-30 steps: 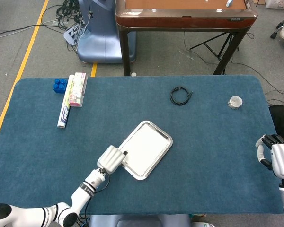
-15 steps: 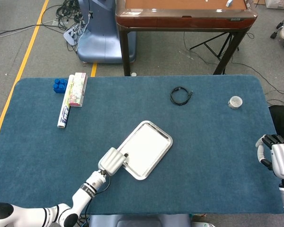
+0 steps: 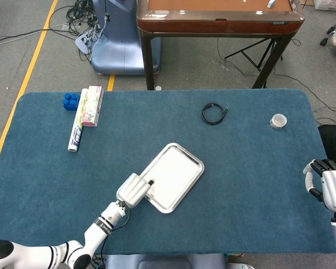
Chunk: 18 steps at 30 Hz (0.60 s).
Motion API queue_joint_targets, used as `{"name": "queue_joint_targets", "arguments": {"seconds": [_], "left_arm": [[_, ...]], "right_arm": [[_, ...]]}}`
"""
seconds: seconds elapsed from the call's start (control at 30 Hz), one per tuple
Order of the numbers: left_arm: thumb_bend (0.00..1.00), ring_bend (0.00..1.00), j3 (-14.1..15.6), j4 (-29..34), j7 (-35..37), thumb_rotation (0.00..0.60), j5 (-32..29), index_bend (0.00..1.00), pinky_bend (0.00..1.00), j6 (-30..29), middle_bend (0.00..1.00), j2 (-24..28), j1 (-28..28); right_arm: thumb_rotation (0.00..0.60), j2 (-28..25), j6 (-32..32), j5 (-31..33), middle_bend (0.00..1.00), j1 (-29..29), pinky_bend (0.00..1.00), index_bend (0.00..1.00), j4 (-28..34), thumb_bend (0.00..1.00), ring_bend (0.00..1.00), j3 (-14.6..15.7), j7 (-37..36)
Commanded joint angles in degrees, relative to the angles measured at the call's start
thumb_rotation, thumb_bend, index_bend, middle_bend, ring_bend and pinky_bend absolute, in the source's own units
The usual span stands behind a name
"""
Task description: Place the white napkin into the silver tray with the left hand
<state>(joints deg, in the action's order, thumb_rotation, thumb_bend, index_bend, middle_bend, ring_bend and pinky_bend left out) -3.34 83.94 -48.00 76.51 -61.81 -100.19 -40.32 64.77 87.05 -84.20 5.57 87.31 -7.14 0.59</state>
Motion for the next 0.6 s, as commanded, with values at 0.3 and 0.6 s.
{"name": "queue_joint_targets", "arguments": {"seconds": [0.3,0.6], "left_arm": [[0.48,1.0,0.2,6.7,2.7,0.6,3.2,0.29,1.0,-8.3,1.0,10.2,4.5],[0.35,0.76,1.8,11.3,6.8,0.6,3.7,0.15,0.99,-16.6,0.6,22.6,12.0]], "right_arm": [[0.6,0.0,0.2,0.1,0.49,-0.1,0.45,0.55,0.0,0.48,0.37,-0.1,0.1],[0.6,0.6,-0.4,0.2,0.49,0.1,0.45,0.55,-0.1,0.48,0.37,0.2,1.3]]}}
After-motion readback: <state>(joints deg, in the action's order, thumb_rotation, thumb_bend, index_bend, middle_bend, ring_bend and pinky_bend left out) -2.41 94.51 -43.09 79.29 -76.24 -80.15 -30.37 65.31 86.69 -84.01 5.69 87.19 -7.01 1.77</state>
